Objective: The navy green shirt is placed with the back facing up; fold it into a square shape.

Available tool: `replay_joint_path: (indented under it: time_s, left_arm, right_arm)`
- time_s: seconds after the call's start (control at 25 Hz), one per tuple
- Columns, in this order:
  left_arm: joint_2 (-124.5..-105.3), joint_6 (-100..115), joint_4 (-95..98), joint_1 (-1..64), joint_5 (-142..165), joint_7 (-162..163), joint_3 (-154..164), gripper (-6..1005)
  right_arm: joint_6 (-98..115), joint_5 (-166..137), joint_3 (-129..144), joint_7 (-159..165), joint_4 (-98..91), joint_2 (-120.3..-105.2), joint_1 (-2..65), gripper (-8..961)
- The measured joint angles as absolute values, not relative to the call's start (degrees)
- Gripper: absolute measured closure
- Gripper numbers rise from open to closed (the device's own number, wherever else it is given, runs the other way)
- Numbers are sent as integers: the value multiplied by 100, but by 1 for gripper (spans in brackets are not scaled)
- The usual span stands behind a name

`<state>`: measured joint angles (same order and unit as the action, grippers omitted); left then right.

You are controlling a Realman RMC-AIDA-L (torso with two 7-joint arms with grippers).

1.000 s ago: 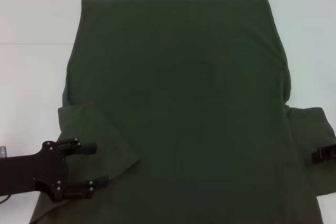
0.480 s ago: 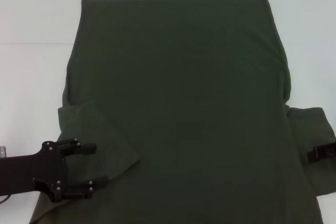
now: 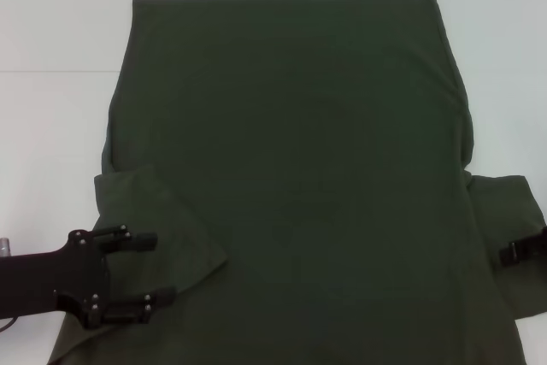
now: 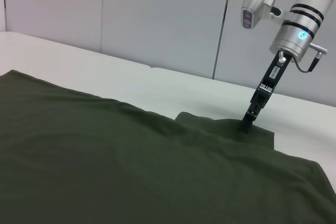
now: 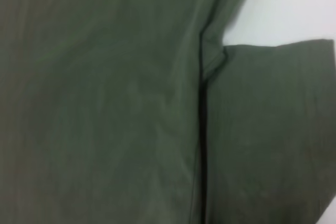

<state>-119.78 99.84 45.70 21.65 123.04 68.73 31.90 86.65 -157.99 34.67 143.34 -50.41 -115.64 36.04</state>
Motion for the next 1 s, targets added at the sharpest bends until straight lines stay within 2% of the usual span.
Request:
replay_joint_path:
  time_s: [0.4,0.84,0.96,1.0]
  left_arm:
    - [-11970,9984,4570,2162,12285,6881,3190,185]
    - [-11961,9984,4571,2162,12265,6900,3190,186]
    - [-11960,9984,4571,2162,12265,6940,3190,185]
    - [-11960,9984,4571,2162,12267,6949,3190,185]
  right_arm:
    - [8615,-15820,3693,14409,-5042,-11571,3611,423]
    - [8643,-15820,3700,14388,-5053,-11555,3613,677]
    - [8651,-15804,3697,14370,-5054,-11537,3608,908]
    - [8654,-15792,3685,14366,-5054,-11530,3601,909]
